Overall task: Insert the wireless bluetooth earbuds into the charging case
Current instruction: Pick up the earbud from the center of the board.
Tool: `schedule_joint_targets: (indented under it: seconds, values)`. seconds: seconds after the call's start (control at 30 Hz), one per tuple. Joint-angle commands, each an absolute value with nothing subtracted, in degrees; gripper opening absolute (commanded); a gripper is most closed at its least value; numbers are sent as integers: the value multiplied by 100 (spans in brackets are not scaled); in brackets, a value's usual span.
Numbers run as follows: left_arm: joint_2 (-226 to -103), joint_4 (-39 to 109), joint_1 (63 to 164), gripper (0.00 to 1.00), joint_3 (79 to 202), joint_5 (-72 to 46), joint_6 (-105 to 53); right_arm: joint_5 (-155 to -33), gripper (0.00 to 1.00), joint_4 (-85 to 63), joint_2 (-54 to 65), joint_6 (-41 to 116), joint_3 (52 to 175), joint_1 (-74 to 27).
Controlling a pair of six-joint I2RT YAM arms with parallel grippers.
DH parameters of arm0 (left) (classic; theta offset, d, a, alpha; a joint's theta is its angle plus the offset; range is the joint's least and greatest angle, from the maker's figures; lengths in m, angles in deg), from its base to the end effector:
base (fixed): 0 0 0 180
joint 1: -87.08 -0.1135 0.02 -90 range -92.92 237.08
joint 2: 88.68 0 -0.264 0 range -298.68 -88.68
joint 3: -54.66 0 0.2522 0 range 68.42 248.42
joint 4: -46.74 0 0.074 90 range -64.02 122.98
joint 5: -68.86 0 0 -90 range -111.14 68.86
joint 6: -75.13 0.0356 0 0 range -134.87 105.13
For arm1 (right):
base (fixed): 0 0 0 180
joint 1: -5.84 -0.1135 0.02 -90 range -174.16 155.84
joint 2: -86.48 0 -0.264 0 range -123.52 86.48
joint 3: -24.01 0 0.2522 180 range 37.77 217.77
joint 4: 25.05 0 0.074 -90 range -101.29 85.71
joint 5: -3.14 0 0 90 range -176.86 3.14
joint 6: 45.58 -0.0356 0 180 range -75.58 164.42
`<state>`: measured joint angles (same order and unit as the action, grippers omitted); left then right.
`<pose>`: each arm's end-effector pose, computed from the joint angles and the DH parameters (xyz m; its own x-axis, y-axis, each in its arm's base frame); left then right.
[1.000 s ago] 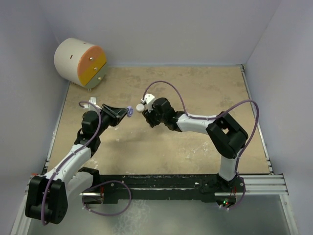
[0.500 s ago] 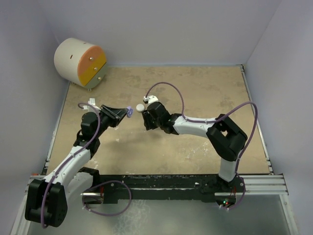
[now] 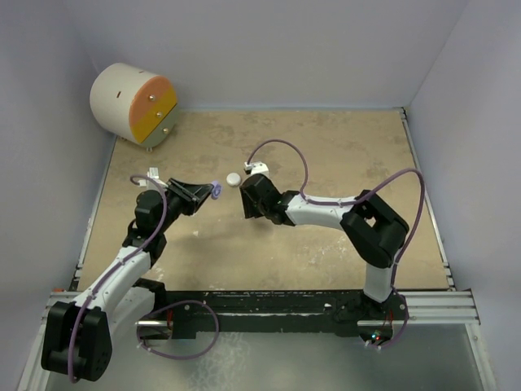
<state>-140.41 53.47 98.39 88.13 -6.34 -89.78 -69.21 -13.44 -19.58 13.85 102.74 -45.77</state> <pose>0.1965 -0.0486 0.2201 -0.4711 -0.8578 -0.2058 -0.0760 0.2719 -0.9593 0.2575 0.3076 0.1836 -0.6414 -0.0292 -0.7666 -0.3185 0.9192 0.2315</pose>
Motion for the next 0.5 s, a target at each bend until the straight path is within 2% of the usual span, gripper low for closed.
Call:
schedule_joint_targets:
  seconds: [0.0,0.47]
  values:
    - [-13984,5765,9815,0,8759,-544,-9103,-6634,52,-1222,-2155,1248,10582,-4577]
    - [-14093,5945,9815,0,8712,-494,-9138,-6768,51,-1223,-2537,1217,10861,-4575]
